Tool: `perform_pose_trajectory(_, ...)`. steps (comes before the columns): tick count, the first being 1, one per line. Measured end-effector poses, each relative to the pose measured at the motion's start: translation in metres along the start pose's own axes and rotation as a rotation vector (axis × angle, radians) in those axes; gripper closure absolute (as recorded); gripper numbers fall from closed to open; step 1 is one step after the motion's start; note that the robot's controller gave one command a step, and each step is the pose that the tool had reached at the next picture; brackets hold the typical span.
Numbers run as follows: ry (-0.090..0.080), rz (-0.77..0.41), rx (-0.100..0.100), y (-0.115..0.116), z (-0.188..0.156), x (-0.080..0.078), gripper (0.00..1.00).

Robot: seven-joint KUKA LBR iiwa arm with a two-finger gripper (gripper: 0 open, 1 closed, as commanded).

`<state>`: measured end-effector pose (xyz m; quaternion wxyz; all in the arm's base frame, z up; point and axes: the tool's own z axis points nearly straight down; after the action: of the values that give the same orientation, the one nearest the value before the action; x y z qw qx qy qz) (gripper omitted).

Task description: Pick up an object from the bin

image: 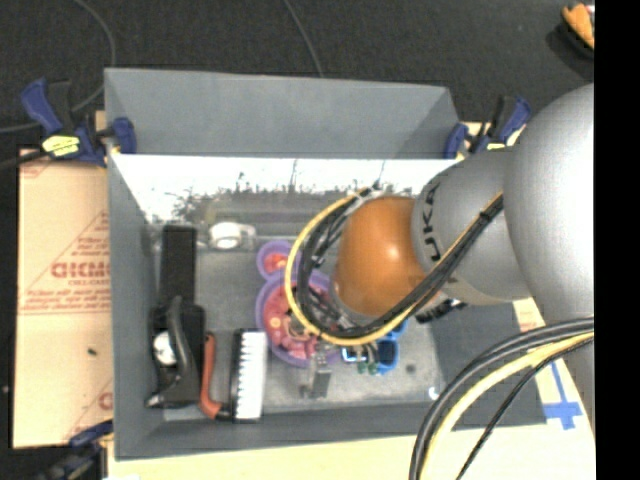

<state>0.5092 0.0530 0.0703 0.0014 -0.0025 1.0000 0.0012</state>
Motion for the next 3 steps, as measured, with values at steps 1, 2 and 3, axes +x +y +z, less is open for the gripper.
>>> perform_pose_trajectory(1,0.004,0.004,0.001,-0.008,0.002,-0.012,0.0)
perform_pose_trajectory(2,-0.001,-0.001,-0.001,0.0,0.0,-0.001,0.0)
perform_pose_trajectory(3,0.001,0.007,-0.001,-0.009,0.001,-0.013,1.0)
